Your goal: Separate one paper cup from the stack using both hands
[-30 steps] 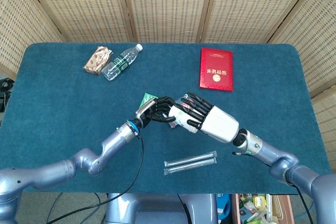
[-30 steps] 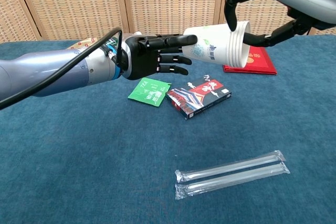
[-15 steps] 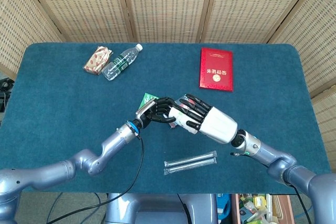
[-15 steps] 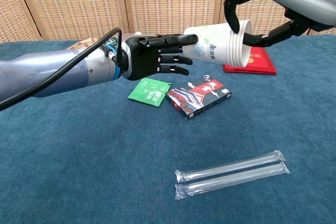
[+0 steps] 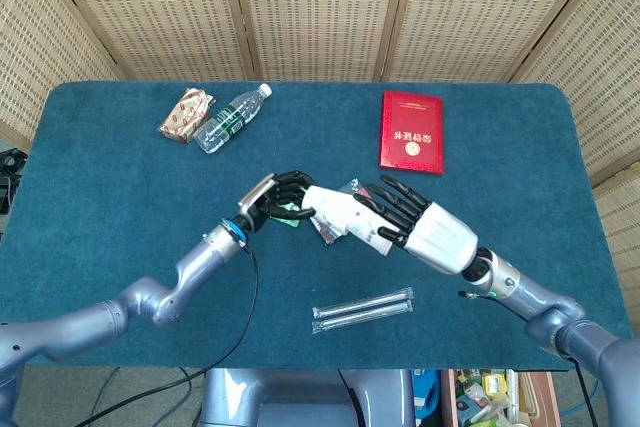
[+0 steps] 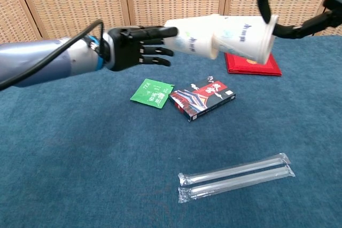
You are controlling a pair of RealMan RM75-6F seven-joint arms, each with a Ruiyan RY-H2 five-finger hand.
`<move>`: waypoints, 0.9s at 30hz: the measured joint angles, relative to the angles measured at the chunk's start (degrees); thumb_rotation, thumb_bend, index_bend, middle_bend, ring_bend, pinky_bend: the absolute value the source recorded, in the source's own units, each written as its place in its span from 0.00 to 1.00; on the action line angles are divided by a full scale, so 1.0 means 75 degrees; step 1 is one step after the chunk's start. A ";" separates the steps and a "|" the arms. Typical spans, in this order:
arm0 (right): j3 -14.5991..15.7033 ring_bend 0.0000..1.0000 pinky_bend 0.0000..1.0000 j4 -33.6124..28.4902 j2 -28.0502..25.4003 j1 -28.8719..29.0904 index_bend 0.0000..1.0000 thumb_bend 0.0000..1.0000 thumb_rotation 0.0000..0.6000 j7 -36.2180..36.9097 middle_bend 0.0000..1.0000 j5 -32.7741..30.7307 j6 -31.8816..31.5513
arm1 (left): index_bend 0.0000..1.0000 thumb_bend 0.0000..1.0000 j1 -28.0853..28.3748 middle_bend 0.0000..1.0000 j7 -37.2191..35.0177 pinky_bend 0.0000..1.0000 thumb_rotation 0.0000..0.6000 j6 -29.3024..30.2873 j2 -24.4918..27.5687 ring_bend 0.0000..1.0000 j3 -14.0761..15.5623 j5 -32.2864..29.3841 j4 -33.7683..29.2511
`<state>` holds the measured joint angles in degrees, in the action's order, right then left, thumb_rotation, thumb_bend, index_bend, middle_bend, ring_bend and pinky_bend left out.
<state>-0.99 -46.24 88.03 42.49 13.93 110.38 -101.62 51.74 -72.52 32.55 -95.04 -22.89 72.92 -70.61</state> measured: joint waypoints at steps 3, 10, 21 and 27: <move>0.0101 0.04 0.15 0.0120 -0.0157 -0.0127 0.67 0.53 1.00 0.0000 0.01 -0.0001 -0.0065 | 0.50 0.15 -0.0121 0.50 0.0139 0.48 1.00 0.0045 0.0310 0.49 0.0077 0.0088 0.0145; 0.0434 0.04 0.16 0.0341 -0.0717 -0.0266 0.67 0.53 1.00 -0.0207 0.02 0.0116 0.0174 | 0.50 0.16 -0.0327 0.50 0.1366 0.48 1.00 0.0452 0.0927 0.49 0.0473 0.0580 0.0612; 0.1011 0.05 0.19 -0.0498 -0.1805 -0.0007 0.67 0.53 1.00 -0.1166 0.05 0.0581 0.1465 | 0.50 0.16 -0.0728 0.50 0.5396 0.48 1.00 0.1413 0.1594 0.49 0.1309 0.1073 0.1307; 0.1306 0.05 0.20 -0.1551 -0.2377 0.0332 0.67 0.53 1.00 -0.1989 0.05 0.0886 0.2616 | 0.50 0.16 -0.1055 0.50 0.7058 0.48 1.00 0.1828 0.1675 0.49 0.1719 0.1013 0.1482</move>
<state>8.80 -57.87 70.20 44.99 -0.99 117.03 -82.00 43.83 -19.58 46.26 -82.48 -10.00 80.51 -59.49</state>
